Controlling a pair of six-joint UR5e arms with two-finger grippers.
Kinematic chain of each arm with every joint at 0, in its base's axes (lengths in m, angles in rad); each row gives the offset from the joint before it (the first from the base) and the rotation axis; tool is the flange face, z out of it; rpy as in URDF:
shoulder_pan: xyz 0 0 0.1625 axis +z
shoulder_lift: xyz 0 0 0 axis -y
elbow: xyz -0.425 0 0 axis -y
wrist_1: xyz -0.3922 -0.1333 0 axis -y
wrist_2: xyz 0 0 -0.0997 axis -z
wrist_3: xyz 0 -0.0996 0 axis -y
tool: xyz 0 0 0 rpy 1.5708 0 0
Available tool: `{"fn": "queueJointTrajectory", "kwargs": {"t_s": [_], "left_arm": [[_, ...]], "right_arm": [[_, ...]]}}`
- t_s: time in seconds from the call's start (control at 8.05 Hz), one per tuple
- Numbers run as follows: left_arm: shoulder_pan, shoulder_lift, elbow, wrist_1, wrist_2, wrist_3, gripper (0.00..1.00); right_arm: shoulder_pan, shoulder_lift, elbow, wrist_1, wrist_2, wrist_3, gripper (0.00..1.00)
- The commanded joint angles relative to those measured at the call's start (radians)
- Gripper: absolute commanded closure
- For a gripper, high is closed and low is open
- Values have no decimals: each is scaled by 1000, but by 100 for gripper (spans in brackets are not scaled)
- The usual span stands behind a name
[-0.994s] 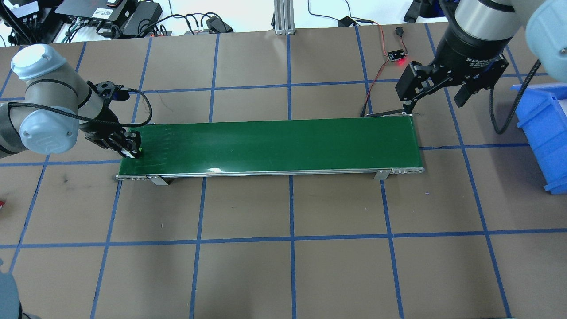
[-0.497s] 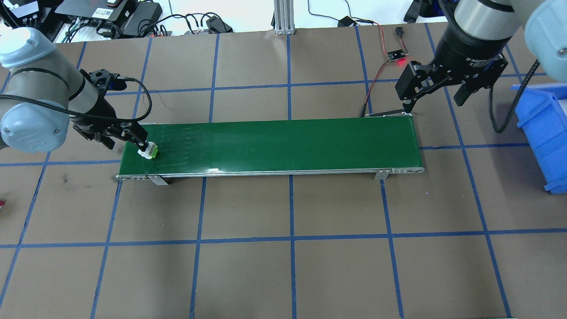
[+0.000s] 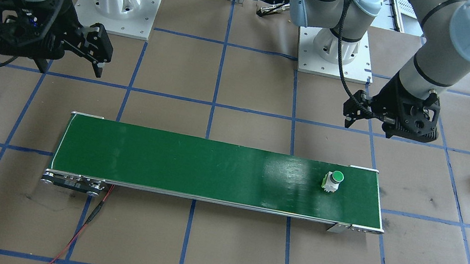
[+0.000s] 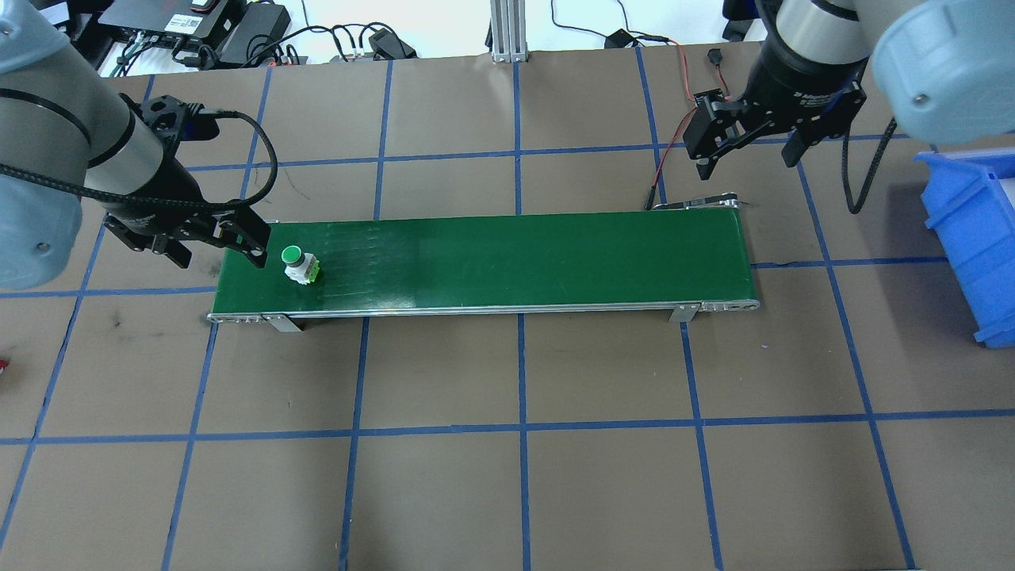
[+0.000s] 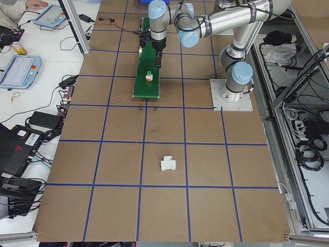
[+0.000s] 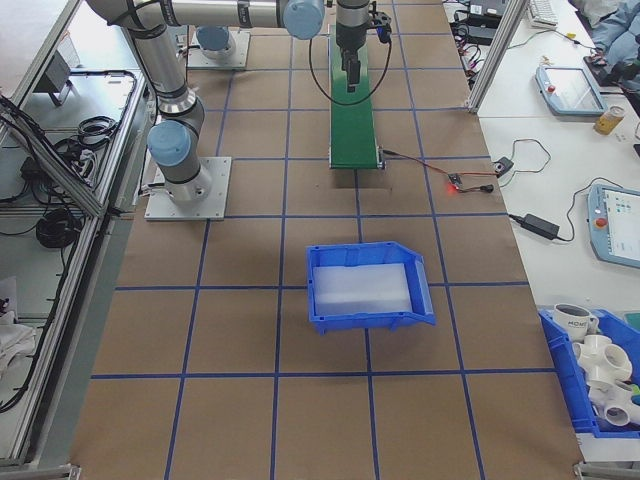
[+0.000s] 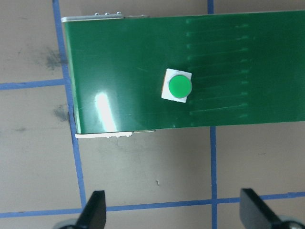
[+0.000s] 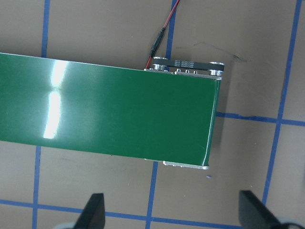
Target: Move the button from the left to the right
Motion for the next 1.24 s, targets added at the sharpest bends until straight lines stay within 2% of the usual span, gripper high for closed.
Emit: {"fn": "queueJointTrajectory", "kwargs": {"t_s": [0.0, 0.12, 0.37, 0.5, 0.62, 0.75, 1.12], "left_arm": [[-6, 14, 38, -13, 43, -17, 0], [0, 16, 38, -13, 43, -17, 0], [0, 7, 36, -13, 43, -20, 0], [2, 5, 38, -13, 43, -28, 0], [0, 5, 38, -13, 42, -29, 0], [0, 2, 36, -13, 28, -29, 0], [2, 3, 38, -13, 42, -28, 0]], "right_arm": [[26, 105, 35, -94, 51, 19, 0], [26, 124, 65, -108, 62, 20, 0], [26, 141, 150, -209, 129, 23, 0], [26, 141, 153, -214, 154, 61, 0], [27, 141, 156, -222, 239, 139, 0], [27, 143, 156, -245, 281, 189, 0], [29, 143, 156, -251, 282, 197, 0]]}}
